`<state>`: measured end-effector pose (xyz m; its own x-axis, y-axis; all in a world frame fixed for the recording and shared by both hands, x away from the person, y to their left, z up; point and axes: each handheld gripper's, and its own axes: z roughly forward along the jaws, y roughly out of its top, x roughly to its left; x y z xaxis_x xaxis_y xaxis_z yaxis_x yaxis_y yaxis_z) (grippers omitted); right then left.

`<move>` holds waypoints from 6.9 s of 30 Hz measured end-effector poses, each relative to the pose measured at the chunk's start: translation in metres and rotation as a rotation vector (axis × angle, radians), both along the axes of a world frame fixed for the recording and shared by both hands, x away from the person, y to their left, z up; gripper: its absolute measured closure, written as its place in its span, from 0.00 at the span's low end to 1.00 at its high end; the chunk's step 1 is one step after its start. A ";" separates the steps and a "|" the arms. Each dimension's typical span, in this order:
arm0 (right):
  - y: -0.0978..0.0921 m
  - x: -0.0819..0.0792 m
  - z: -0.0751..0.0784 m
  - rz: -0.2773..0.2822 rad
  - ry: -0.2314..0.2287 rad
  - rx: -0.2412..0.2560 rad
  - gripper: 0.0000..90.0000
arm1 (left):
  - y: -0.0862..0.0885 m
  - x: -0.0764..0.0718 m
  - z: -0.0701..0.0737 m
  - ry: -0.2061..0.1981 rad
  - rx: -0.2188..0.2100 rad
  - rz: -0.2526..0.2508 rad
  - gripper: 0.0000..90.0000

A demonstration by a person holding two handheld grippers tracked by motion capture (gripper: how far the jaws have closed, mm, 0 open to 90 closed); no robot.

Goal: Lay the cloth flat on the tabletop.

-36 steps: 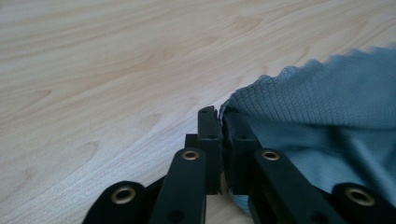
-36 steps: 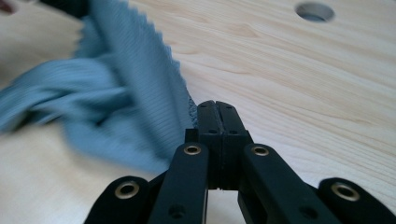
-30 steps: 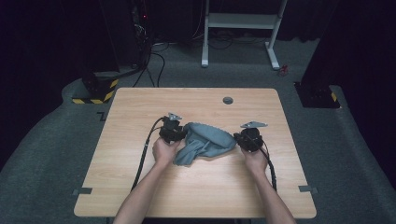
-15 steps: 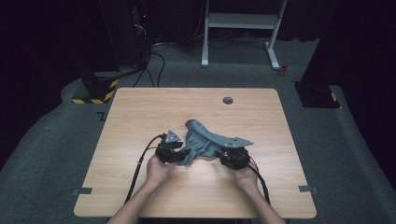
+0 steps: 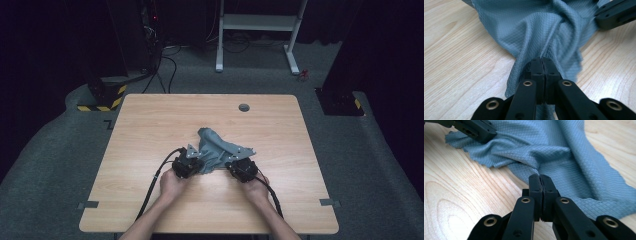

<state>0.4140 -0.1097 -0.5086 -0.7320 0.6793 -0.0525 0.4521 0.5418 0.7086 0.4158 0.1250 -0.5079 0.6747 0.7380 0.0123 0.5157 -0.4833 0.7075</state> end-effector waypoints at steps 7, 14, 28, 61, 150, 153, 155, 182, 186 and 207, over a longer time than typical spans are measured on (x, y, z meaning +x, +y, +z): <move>-0.033 -0.007 0.021 -0.007 -0.031 0.069 0.98 | 0.025 -0.006 0.025 -0.035 -0.066 0.035 0.99; -0.060 -0.019 0.017 -0.009 -0.026 0.068 0.98 | 0.030 -0.018 0.024 -0.014 -0.066 0.013 0.99; -0.047 -0.039 0.014 0.002 -0.053 0.123 0.80 | 0.025 -0.029 0.002 0.001 -0.035 0.023 0.70; -0.057 -0.077 -0.003 0.133 0.032 -0.045 0.91 | 0.032 -0.045 0.002 0.024 -0.056 -0.014 0.84; -0.060 -0.037 0.000 -0.214 -0.001 -0.007 1.00 | 0.051 -0.047 -0.019 -0.077 -0.040 0.179 0.48; -0.067 -0.041 0.002 -0.217 0.000 0.021 0.94 | 0.051 -0.047 -0.019 -0.074 -0.042 0.180 0.48; -0.067 -0.047 0.005 -0.181 -0.010 0.060 0.92 | 0.051 -0.047 -0.019 -0.075 -0.043 0.180 0.48; -0.066 -0.071 -0.008 -0.047 0.005 -0.004 0.77 | 0.050 -0.054 -0.019 -0.061 -0.056 0.167 0.48; -0.061 -0.069 -0.008 -0.046 0.000 -0.011 0.78 | 0.050 -0.056 -0.019 -0.060 -0.055 0.173 0.49; -0.074 -0.015 0.004 -0.196 -0.010 0.107 0.84 | 0.043 -0.001 -0.002 -0.028 -0.051 0.210 0.51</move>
<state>0.3994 -0.1837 -0.5048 -0.5855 0.8104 0.0210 0.5339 0.3660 0.7622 0.4151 0.1683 -0.5102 0.5064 0.8622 -0.0121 0.5806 -0.3305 0.7441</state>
